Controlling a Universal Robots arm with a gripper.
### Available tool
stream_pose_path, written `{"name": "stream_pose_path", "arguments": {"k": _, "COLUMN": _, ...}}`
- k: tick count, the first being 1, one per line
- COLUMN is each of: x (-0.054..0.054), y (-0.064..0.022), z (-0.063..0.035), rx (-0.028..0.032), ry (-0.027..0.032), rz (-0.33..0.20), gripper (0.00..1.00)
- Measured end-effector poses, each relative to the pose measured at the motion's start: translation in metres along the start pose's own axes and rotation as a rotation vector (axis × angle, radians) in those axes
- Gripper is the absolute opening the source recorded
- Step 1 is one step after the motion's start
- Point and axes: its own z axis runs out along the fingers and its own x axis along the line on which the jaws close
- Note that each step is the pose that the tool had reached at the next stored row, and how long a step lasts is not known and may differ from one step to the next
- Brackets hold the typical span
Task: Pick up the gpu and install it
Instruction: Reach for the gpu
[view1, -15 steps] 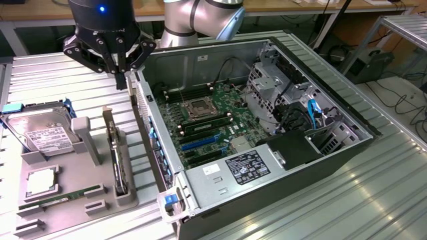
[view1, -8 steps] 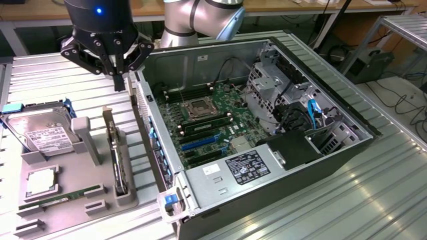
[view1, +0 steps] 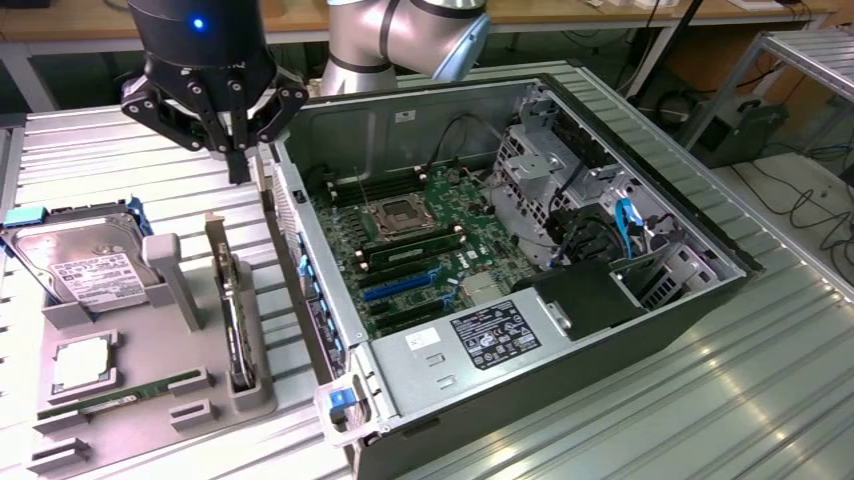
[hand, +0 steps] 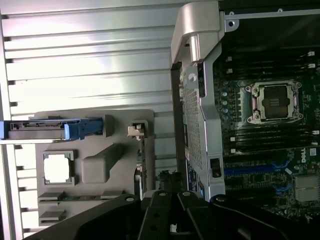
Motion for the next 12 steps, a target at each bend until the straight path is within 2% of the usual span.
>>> {"name": "stream_pose_path", "arguments": {"k": 12, "x": -0.0002, "y": -0.0043, "z": 0.0006, "rx": 0.0000, "ry": 0.0000, "rz": 0.000, "gripper": 0.11}}
